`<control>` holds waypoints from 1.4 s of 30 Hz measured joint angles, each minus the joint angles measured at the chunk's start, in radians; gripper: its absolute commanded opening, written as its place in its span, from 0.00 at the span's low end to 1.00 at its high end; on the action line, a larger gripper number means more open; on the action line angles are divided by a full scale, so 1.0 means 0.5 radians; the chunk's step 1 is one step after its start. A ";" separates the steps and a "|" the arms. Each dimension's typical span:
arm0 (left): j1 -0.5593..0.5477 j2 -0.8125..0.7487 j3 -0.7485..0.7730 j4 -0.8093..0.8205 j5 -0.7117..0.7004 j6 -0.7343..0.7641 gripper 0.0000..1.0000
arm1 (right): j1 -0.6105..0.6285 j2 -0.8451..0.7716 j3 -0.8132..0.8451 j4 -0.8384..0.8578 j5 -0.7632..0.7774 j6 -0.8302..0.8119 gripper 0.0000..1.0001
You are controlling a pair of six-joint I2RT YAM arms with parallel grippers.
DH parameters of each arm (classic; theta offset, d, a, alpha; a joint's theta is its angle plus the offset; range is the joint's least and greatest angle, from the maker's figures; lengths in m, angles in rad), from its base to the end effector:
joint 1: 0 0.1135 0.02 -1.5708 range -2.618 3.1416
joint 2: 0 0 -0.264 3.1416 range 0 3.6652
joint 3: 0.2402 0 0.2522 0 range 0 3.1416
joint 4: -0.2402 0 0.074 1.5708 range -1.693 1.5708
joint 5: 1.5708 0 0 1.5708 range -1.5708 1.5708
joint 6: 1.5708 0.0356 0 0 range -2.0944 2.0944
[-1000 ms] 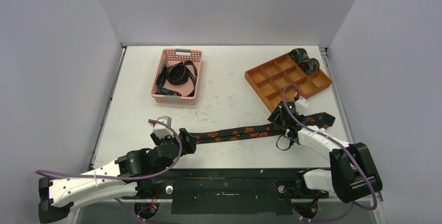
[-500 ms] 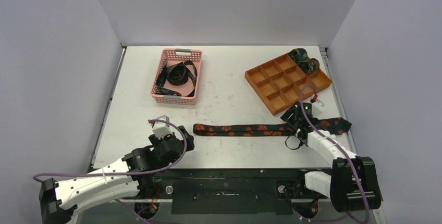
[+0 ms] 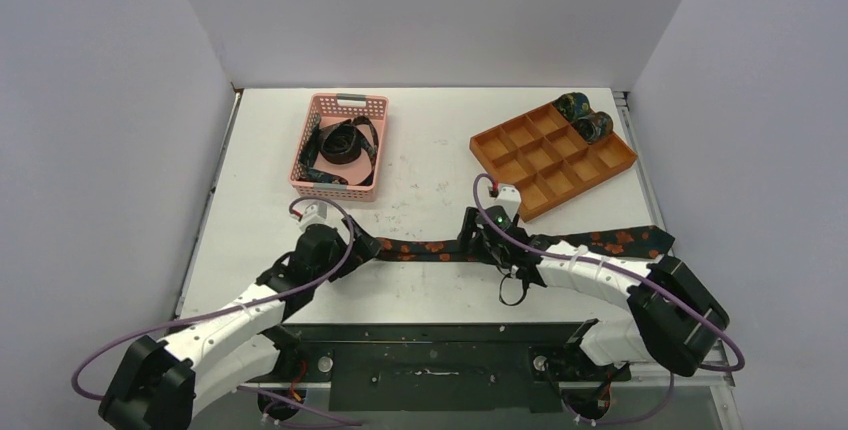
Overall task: Roll the ties
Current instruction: Flatten out the tie at the center of the board.
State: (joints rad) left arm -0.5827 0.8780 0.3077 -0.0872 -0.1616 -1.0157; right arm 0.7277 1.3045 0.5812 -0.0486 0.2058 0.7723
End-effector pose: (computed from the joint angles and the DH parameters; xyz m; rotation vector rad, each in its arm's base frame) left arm 0.1504 -0.0923 0.1682 -0.5854 2.2344 -0.6824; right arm 0.1929 0.1621 0.1751 0.1566 2.3736 0.5043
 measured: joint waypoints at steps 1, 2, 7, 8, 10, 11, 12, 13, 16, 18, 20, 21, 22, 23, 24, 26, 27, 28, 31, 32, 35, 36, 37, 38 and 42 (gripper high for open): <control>0.021 0.043 -0.008 0.063 0.043 0.009 0.89 | 0.027 0.028 0.000 0.007 -0.001 -0.003 0.65; 0.037 0.091 -0.008 0.119 0.085 0.023 0.87 | 0.048 0.049 0.000 0.013 -0.002 -0.004 0.65; 0.110 0.337 -0.008 0.351 0.214 0.105 0.72 | 0.078 0.063 0.000 0.054 -0.010 -0.036 0.65; 0.132 0.385 -0.008 0.394 0.237 0.119 0.69 | 0.078 0.063 0.000 0.058 -0.010 -0.048 0.65; 0.163 0.458 -0.008 0.453 0.253 0.133 0.63 | 0.078 0.063 0.000 0.066 -0.014 -0.063 0.65; 0.175 0.489 -0.008 0.475 0.259 0.137 0.60 | 0.078 0.062 0.000 0.066 -0.018 -0.070 0.65; 0.187 0.517 -0.008 0.501 0.265 0.138 0.58 | 0.078 0.062 0.000 0.066 -0.021 -0.075 0.65; 0.197 0.544 -0.010 0.526 0.266 0.137 0.55 | 0.078 0.062 0.000 0.067 -0.024 -0.081 0.65; 0.222 0.590 -0.031 0.609 0.263 0.127 0.45 | 0.078 0.060 0.000 0.067 -0.029 -0.097 0.65; 0.233 0.603 -0.053 0.647 0.246 0.108 0.39 | 0.078 0.053 0.000 0.067 -0.032 -0.106 0.65; 0.240 0.605 -0.069 0.660 0.225 0.098 0.34 | 0.078 0.044 -0.001 0.066 -0.037 -0.109 0.64; 0.242 0.605 -0.080 0.665 0.209 0.094 0.31 | 0.078 0.037 -0.002 0.068 -0.039 -0.109 0.64; 0.242 0.605 -0.085 0.668 0.199 0.084 0.28 | 0.078 0.029 -0.005 0.068 -0.040 -0.109 0.64; 0.242 0.605 -0.094 0.674 0.182 0.075 0.25 | 0.078 0.018 -0.010 0.069 -0.040 -0.109 0.64; 0.242 0.605 -0.103 0.680 0.170 0.063 0.21 | 0.078 0.008 -0.014 0.069 -0.040 -0.109 0.64; 0.243 0.605 -0.127 0.700 0.138 0.044 0.13 | 0.078 -0.004 -0.018 0.071 -0.040 -0.109 0.64; 0.244 0.605 -0.140 0.713 0.124 0.027 0.10 | 0.078 -0.007 -0.018 0.072 -0.040 -0.109 0.64; 0.244 0.605 -0.155 0.729 0.109 0.011 0.09 | 0.078 -0.010 -0.019 0.072 -0.040 -0.109 0.64; 0.245 0.596 -0.198 0.779 0.078 -0.032 0.05 | 0.078 -0.024 -0.023 0.072 -0.040 -0.109 0.63; 0.246 0.590 -0.208 0.788 0.069 -0.045 0.04 | 0.078 -0.031 -0.027 0.072 -0.040 -0.109 0.63; 0.246 0.575 -0.223 0.796 0.042 -0.066 0.04 | 0.078 -0.047 -0.039 0.071 -0.038 -0.109 0.63; 0.246 0.568 -0.226 0.795 0.031 -0.076 0.04 | 0.078 -0.049 -0.043 0.072 -0.037 -0.109 0.63; 0.248 0.559 -0.233 0.794 0.022 -0.082 0.05 | 0.078 -0.054 -0.053 0.071 -0.036 -0.109 0.63; 0.249 0.547 -0.240 0.792 0.013 -0.085 0.05 | 0.078 -0.060 -0.060 0.069 -0.030 -0.109 0.63; 0.253 0.464 -0.272 0.745 -0.018 -0.094 0.11 | 0.078 -0.140 -0.110 0.034 0.042 -0.109 0.64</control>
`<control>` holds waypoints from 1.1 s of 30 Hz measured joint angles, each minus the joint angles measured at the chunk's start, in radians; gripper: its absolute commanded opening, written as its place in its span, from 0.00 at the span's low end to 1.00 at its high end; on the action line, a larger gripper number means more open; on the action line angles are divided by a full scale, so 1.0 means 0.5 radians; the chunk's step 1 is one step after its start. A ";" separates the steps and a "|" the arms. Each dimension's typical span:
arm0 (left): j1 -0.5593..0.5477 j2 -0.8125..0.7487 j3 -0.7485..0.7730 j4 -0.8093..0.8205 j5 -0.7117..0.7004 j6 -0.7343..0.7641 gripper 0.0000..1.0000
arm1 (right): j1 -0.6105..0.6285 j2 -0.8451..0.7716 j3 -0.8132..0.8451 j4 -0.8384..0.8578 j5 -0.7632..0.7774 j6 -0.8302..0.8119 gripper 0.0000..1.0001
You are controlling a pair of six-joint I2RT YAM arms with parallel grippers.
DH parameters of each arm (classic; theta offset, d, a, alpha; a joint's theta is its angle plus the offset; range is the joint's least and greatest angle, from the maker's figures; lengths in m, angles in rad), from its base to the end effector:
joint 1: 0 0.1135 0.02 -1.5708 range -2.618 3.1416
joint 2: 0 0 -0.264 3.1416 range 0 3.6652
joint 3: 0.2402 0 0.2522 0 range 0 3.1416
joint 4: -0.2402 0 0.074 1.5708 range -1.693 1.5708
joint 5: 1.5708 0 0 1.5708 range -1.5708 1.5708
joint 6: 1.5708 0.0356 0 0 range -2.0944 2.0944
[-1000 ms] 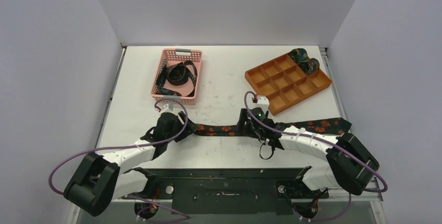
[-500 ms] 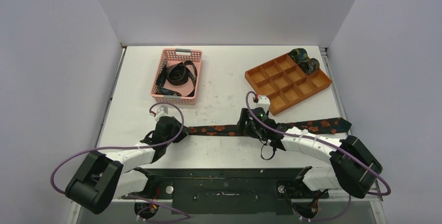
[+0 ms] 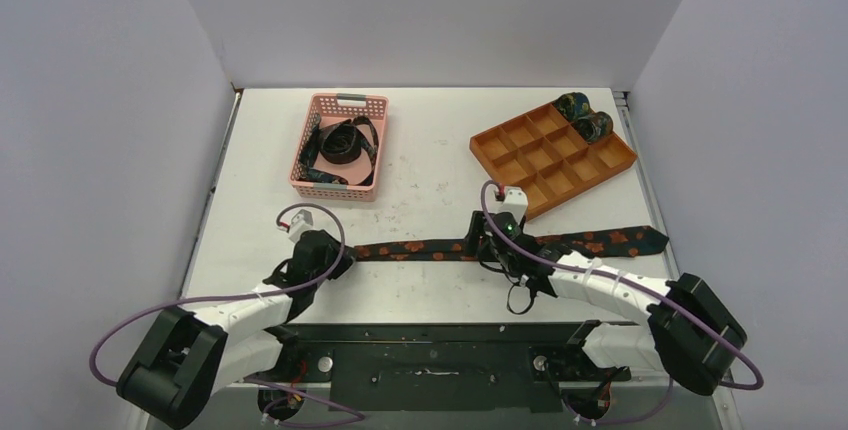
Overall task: Roll the ties
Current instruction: Flatten out the tie at the center of the board.
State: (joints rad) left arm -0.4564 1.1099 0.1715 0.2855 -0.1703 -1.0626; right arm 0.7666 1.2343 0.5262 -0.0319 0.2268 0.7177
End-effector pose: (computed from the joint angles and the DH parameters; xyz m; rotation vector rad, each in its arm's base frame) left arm 0.1664 -0.0750 0.1216 -0.7754 2.1559 -0.6371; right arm 0.1771 0.1595 0.1757 0.0603 2.3396 0.5006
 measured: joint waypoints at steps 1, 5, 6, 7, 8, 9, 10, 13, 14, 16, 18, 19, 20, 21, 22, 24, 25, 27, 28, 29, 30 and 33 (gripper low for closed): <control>0.000 -0.027 -0.006 -0.024 -0.005 0.000 0.19 | 0.000 -0.024 -0.008 -0.015 0.019 0.001 0.64; 0.001 -0.202 -0.025 -0.153 -0.019 0.003 0.49 | -0.018 -0.208 -0.040 -0.114 0.126 -0.007 0.67; 0.001 -0.263 -0.028 -0.192 -0.019 0.004 0.54 | -0.034 -0.256 -0.040 -0.137 0.146 -0.015 0.67; 0.001 -0.330 -0.030 -0.240 -0.018 0.005 0.57 | -0.056 -0.304 -0.040 -0.159 0.163 -0.030 0.68; 0.001 -0.397 -0.030 -0.285 -0.017 0.005 0.59 | -0.089 -0.343 -0.040 -0.177 0.172 -0.048 0.68; 0.001 -0.466 -0.031 -0.327 -0.014 0.005 0.60 | -0.129 -0.373 -0.040 -0.195 0.173 -0.069 0.68; 0.000 -0.538 -0.030 -0.372 -0.012 0.003 0.61 | -0.178 -0.393 -0.038 -0.207 0.164 -0.097 0.67; 0.001 -0.735 -0.028 -0.501 0.005 0.002 0.63 | -0.328 -0.356 0.001 -0.271 0.096 -0.181 0.66; 0.001 -0.791 -0.028 -0.543 0.020 0.002 0.63 | -0.362 -0.318 0.027 -0.289 0.083 -0.208 0.66; 0.001 -0.899 -0.027 -0.628 0.060 0.002 0.64 | -0.379 -0.224 0.068 -0.292 0.027 -0.256 0.65; 0.001 -0.990 -0.023 -0.711 0.103 -0.002 0.67 | -0.349 -0.153 0.089 -0.295 -0.011 -0.285 0.65; 0.000 -1.031 -0.018 -0.754 0.123 -0.005 0.70 | -0.319 -0.119 0.098 -0.300 -0.015 -0.301 0.65; 0.001 -1.072 -0.013 -0.793 0.142 -0.008 0.73 | -0.279 -0.087 0.115 -0.314 -0.009 -0.315 0.65; 0.000 -1.112 -0.008 -0.835 0.157 -0.013 0.78 | -0.227 -0.053 0.140 -0.330 0.010 -0.329 0.65; 0.000 -1.150 -0.004 -0.867 0.171 -0.018 0.84 | -0.169 -0.014 0.175 -0.346 0.030 -0.346 0.65; 0.000 -1.224 0.000 -0.924 0.196 -0.034 0.87 | -0.076 0.076 0.257 -0.357 0.059 -0.374 0.64; 0.000 -1.247 0.001 -0.943 0.204 -0.042 0.87 | -0.049 0.117 0.295 -0.357 0.067 -0.382 0.64; 0.000 -1.264 0.003 -0.968 0.217 -0.056 0.87 | -0.036 0.208 0.363 -0.356 0.090 -0.406 0.64; 0.000 -1.264 0.004 -0.977 0.227 -0.059 0.87 | -0.036 0.253 0.388 -0.354 0.100 -0.417 0.64; 0.000 -1.261 0.004 -0.987 0.238 -0.060 0.87 | -0.035 0.297 0.407 -0.352 0.110 -0.424 0.64; 0.000 -1.257 0.004 -0.993 0.248 -0.061 0.87 | -0.034 0.343 0.420 -0.349 0.116 -0.430 0.63; 0.001 -1.231 0.003 -0.993 0.278 -0.063 0.87 | -0.021 0.482 0.459 -0.348 0.131 -0.445 0.61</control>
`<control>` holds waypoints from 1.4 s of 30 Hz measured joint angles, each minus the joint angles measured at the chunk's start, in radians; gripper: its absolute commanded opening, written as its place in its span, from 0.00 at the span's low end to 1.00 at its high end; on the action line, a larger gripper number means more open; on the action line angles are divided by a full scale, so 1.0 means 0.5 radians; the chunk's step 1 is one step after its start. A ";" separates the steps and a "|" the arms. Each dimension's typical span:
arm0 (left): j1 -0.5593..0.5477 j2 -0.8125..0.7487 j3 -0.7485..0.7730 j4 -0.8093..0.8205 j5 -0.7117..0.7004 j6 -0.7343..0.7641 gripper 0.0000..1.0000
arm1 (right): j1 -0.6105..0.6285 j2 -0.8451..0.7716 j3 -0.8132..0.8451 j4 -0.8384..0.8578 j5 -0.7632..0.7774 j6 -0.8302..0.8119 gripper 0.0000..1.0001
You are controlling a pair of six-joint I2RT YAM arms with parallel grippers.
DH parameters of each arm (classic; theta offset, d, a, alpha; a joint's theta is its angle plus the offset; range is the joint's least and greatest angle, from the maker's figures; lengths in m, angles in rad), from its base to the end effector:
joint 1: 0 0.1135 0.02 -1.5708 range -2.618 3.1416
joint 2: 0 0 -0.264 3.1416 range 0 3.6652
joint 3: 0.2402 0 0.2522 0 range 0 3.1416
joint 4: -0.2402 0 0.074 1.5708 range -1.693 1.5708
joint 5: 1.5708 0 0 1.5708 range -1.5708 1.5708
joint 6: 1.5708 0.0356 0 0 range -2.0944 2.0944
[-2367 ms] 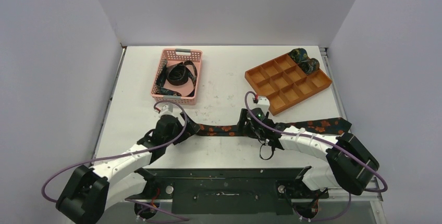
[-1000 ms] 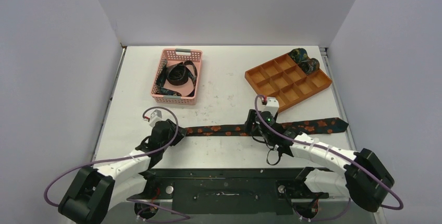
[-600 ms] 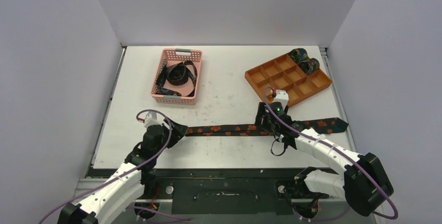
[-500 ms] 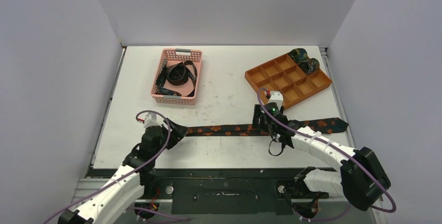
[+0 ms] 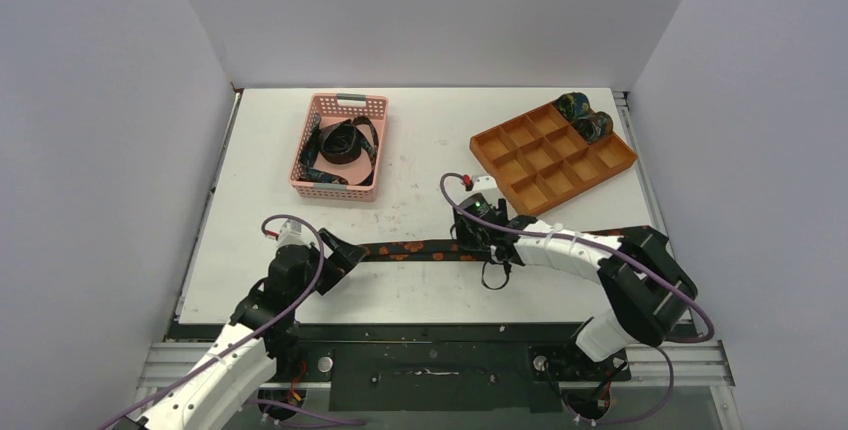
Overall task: Roll the ties
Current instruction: Flatten out the tie at the center of the board.
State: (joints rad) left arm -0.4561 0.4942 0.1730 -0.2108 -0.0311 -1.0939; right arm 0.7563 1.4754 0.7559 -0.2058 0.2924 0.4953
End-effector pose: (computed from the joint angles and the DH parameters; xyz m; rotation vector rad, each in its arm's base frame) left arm 0.1202 -0.0578 0.1627 -0.7191 2.1145 -0.8687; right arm 0.2134 0.1872 0.1737 -0.1990 2.4426 0.1874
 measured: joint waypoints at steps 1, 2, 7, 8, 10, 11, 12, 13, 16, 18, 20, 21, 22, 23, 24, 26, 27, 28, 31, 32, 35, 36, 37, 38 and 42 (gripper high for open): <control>-0.001 0.011 0.000 0.002 0.012 -0.002 0.87 | 0.010 0.050 0.018 -0.002 0.007 -0.005 0.59; -0.001 0.024 0.000 0.004 0.020 -0.002 0.87 | 0.023 0.096 0.037 -0.002 0.014 -0.005 0.59; 0.000 0.095 -0.001 0.031 0.078 -0.004 0.87 | 0.108 0.229 0.101 -0.014 0.077 0.017 0.61; 0.000 0.108 -0.001 0.040 0.086 -0.003 0.87 | 0.122 0.229 0.101 -0.020 0.089 0.026 0.62; -0.001 0.132 -0.001 0.063 0.098 -0.003 0.87 | 0.160 0.228 0.107 -0.040 0.137 0.048 0.64; 0.000 0.141 -0.001 0.072 0.105 -0.003 0.87 | 0.182 0.227 0.108 -0.053 0.163 0.067 0.64; 0.000 0.150 -0.001 0.079 0.111 -0.002 0.87 | 0.203 0.224 0.108 -0.068 0.189 0.085 0.64; -0.001 0.159 -0.001 0.087 0.117 -0.002 0.87 | 0.227 0.211 0.108 -0.091 0.216 0.114 0.65; -0.001 0.176 -0.001 0.108 0.127 -0.002 0.87 | 0.262 0.136 0.098 -0.127 0.275 0.188 0.64; -0.001 0.182 -0.001 0.119 0.134 -0.003 0.87 | 0.273 0.066 0.082 -0.134 0.295 0.232 0.61; 0.000 0.181 -0.005 0.136 0.139 -0.003 0.87 | 0.271 0.029 0.079 -0.137 0.319 0.268 0.59; 0.000 0.181 -0.009 0.148 0.140 -0.003 0.87 | 0.271 0.029 0.079 -0.137 0.327 0.281 0.59; 0.000 0.181 -0.012 0.154 0.142 -0.003 0.87 | 0.269 0.034 0.078 -0.140 0.330 0.292 0.58; 0.000 0.181 -0.017 0.162 0.144 -0.003 0.87 | 0.268 0.042 0.074 -0.143 0.331 0.300 0.57; 0.000 0.181 -0.022 0.167 0.146 -0.003 0.87 | 0.259 0.052 0.067 -0.143 0.330 0.308 0.56; -0.001 0.182 -0.031 0.174 0.149 -0.003 0.87 | 0.240 0.079 0.051 -0.143 0.327 0.323 0.53; 0.000 0.182 -0.035 0.175 0.150 -0.003 0.87 | 0.228 0.096 0.043 -0.139 0.321 0.330 0.51; 0.000 0.182 -0.037 0.175 0.150 -0.003 0.87 | 0.214 0.115 0.034 -0.137 0.315 0.337 0.48; -0.001 0.183 -0.038 0.175 0.158 -0.003 0.87 | 0.190 0.159 0.013 -0.130 0.294 0.350 0.38; 0.000 0.183 -0.038 0.175 0.161 -0.003 0.87 | 0.187 0.161 0.008 -0.127 0.289 0.356 0.34; 0.000 0.183 -0.040 0.177 0.166 -0.003 0.87 | 0.187 0.161 0.005 -0.109 0.272 0.365 0.18; 0.000 0.185 -0.040 0.177 0.166 -0.003 0.87 | 0.187 0.161 -0.001 -0.103 0.267 0.371 0.16; 0.000 0.188 -0.041 0.179 0.169 -0.003 0.87 | 0.188 0.161 -0.006 -0.098 0.266 0.382 0.15; -0.001 0.191 -0.041 0.180 0.170 -0.003 0.87 | 0.188 0.161 -0.011 -0.089 0.266 0.392 0.14; 0.000 0.201 -0.041 0.186 0.171 -0.003 0.87 | 0.191 0.132 -0.034 -0.081 0.262 0.409 0.06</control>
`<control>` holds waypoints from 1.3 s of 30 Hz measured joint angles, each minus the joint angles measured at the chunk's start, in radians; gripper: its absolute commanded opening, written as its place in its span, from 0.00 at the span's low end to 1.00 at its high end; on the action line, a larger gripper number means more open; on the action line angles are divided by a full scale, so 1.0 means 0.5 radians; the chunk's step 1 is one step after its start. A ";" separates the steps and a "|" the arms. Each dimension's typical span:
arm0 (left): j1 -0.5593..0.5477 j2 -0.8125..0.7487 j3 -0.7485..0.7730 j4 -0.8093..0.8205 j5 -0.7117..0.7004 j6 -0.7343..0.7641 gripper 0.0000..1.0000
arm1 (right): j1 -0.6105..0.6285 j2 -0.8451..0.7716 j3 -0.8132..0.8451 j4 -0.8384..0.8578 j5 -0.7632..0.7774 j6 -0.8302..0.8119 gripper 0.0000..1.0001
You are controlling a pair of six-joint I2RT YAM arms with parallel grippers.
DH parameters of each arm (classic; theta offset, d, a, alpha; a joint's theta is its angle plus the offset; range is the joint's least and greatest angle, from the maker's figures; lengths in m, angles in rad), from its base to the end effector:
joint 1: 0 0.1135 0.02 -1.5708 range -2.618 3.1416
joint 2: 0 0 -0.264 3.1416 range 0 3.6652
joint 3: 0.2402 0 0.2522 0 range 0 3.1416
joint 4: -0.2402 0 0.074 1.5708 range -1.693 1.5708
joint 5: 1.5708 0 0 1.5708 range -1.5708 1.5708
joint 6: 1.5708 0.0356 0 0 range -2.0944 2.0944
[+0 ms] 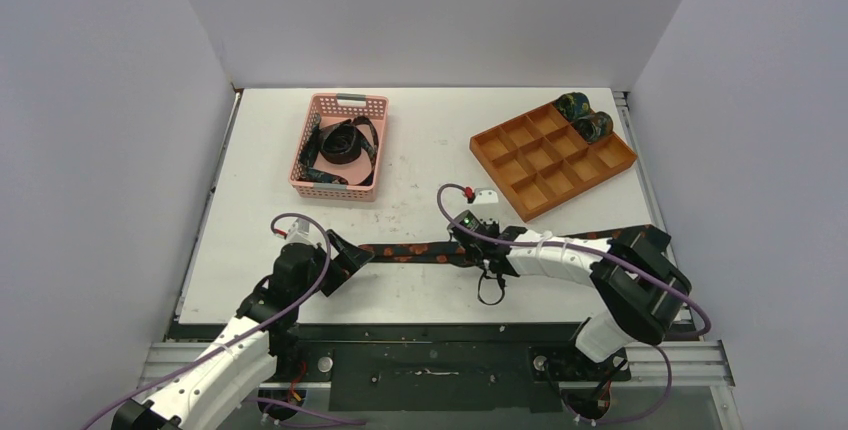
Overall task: Roll the ties
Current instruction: Flatten out the tie at the center of the board.
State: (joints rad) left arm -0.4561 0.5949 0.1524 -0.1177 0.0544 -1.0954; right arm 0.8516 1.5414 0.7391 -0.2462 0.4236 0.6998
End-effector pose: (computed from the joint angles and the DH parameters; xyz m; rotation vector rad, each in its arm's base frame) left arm 0.1259 -0.0639 0.1526 -0.6866 2.1840 -0.9312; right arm 0.1946 0.2001 0.1507 -0.0459 2.4832 0.0834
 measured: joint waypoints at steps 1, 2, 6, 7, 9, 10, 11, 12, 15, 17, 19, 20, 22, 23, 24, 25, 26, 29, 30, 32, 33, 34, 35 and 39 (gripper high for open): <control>0.000 0.001 -0.001 0.002 0.000 0.000 0.87 | 0.000 -0.018 -0.008 -0.012 -0.003 0.006 0.05; 0.000 0.001 -0.001 0.003 0.000 0.000 0.87 | 0.000 -0.029 -0.011 -0.024 -0.005 0.010 0.05; -0.001 0.004 -0.001 0.004 0.000 0.000 0.87 | 0.002 -0.106 -0.018 -0.076 -0.010 0.031 0.05; 0.000 0.005 -0.001 0.004 0.000 0.000 0.87 | 0.007 -0.127 -0.019 -0.088 -0.010 0.037 0.05; 0.000 0.007 -0.001 0.005 0.000 0.000 0.87 | 0.014 -0.166 -0.021 -0.106 -0.010 0.046 0.05; 0.000 0.009 -0.001 0.005 -0.001 0.000 0.87 | 0.015 -0.185 -0.022 -0.114 -0.011 0.050 0.05; -0.001 0.012 -0.001 0.005 -0.001 0.000 0.87 | 0.018 -0.204 -0.024 -0.124 -0.011 0.057 0.05; 0.000 0.016 -0.001 0.005 -0.001 0.000 0.87 | 0.019 -0.224 -0.028 -0.129 -0.011 0.064 0.05; -0.001 0.030 -0.001 0.005 -0.001 0.001 0.87 | 0.028 -0.272 -0.051 -0.142 -0.022 0.089 0.05; 0.000 0.037 -0.001 0.005 -0.001 0.001 0.87 | 0.036 -0.291 -0.081 -0.140 -0.040 0.106 0.05; 0.000 0.044 -0.001 0.005 -0.001 0.001 0.87 | 0.047 -0.293 -0.119 -0.139 -0.057 0.127 0.05; 0.000 0.046 -0.001 0.005 -0.001 0.000 0.87 | 0.053 -0.293 -0.143 -0.139 -0.066 0.140 0.05; 0.000 0.045 -0.001 0.005 -0.001 0.001 0.87 | 0.063 -0.293 -0.185 -0.140 -0.080 0.159 0.05; 0.000 0.045 -0.001 0.005 -0.001 0.000 0.87 | 0.067 -0.291 -0.198 -0.139 -0.083 0.166 0.05; 0.000 0.045 -0.001 0.005 -0.002 0.001 0.87 | 0.067 -0.290 -0.204 -0.138 -0.085 0.173 0.05; 0.000 0.045 -0.001 0.005 -0.002 0.001 0.87 | 0.067 -0.286 -0.204 -0.132 -0.085 0.177 0.05; 0.000 0.044 -0.001 0.005 -0.002 0.001 0.87 | 0.067 -0.283 -0.204 -0.121 -0.085 0.183 0.05; 0.000 0.043 -0.001 0.005 -0.002 0.004 0.87 | 0.067 -0.270 -0.204 -0.082 -0.084 0.192 0.05; 0.000 0.043 -0.001 0.003 -0.002 0.006 0.87 | 0.067 -0.270 -0.204 -0.072 -0.082 0.192 0.05; 0.000 0.042 -0.001 0.002 -0.002 0.009 0.87 | 0.067 -0.270 -0.202 -0.055 -0.072 0.191 0.05; 0.000 0.040 -0.001 0.001 -0.002 0.011 0.87 | 0.067 -0.270 -0.199 -0.050 -0.069 0.191 0.05; 0.000 0.036 -0.001 -0.002 -0.003 0.014 0.87 | 0.067 -0.270 -0.195 -0.046 -0.066 0.189 0.05; 0.000 0.029 -0.001 -0.008 -0.006 0.014 0.87 | 0.067 -0.270 -0.186 -0.046 -0.062 0.188 0.05; 0.000 -0.002 -0.001 -0.020 -0.020 0.015 0.87 | 0.067 -0.270 -0.142 -0.034 -0.043 0.170 0.05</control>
State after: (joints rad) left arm -0.4561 0.5938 0.1520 -0.1276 0.0444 -1.0878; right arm 0.8852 1.4063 0.6682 -0.2634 0.4019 0.7849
